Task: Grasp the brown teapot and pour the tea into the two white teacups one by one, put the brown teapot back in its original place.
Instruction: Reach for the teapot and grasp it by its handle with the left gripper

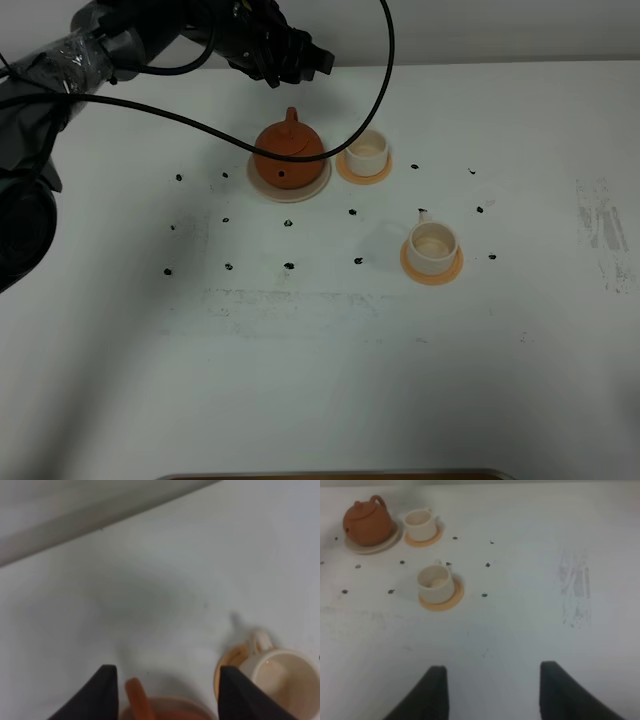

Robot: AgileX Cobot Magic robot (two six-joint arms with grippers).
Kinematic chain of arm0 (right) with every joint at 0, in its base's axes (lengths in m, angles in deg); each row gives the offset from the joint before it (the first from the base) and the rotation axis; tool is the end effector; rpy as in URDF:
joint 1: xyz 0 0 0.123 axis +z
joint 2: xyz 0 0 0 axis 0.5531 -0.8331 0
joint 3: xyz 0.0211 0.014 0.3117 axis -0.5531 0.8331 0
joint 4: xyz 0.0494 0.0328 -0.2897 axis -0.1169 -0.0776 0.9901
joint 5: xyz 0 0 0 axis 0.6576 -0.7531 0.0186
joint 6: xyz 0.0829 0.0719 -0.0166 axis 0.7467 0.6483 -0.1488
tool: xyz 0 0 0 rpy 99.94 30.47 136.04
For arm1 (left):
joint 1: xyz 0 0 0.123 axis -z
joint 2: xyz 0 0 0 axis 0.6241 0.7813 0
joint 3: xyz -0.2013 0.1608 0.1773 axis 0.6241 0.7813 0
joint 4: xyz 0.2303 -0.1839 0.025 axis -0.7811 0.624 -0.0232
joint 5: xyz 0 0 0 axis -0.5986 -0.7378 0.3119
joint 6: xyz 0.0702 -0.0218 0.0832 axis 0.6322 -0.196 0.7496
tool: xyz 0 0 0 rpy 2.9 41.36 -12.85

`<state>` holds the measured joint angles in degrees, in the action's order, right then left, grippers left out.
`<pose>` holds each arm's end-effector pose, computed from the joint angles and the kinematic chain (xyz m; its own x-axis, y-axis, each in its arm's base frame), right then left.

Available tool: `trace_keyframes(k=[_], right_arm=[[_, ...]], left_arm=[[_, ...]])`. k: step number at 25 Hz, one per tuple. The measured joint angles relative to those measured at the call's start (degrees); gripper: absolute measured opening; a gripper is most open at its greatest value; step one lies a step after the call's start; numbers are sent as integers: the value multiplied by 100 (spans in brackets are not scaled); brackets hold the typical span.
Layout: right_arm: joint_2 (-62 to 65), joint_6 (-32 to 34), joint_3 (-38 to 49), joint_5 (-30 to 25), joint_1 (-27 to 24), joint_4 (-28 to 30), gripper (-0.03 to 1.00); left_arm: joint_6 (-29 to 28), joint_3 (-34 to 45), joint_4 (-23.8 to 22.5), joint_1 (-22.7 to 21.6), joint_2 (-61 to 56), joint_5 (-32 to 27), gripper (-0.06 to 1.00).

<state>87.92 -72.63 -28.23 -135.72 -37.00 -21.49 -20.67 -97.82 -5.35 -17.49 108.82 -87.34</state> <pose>0.0210 0.0223 0.2906 -0.4430 -0.0733 -0.8935 -0.1759 0.9844 0.0065 0.5748 -0.2379 0.1993 -0.6639 0.2635 -0.6999 0.4481 0.8894 -0.0902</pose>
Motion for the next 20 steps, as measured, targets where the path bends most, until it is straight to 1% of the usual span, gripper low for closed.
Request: trace_keyframes(k=[6,13,15,20], right_arm=[[0,0,0,0,0,-5,44],[0,0,0,0,0,-5,44],[0,0,0,0,0,-5,44],[0,0,0,0,0,-5,44]], left_arm=[[-17,-38,-16,20,101,-57,48],[-88,-49,-28,24,127,-318,48],[-110,-49,-96,24,163,-324,48],[-241,-49,-431,24,254,-324,48]])
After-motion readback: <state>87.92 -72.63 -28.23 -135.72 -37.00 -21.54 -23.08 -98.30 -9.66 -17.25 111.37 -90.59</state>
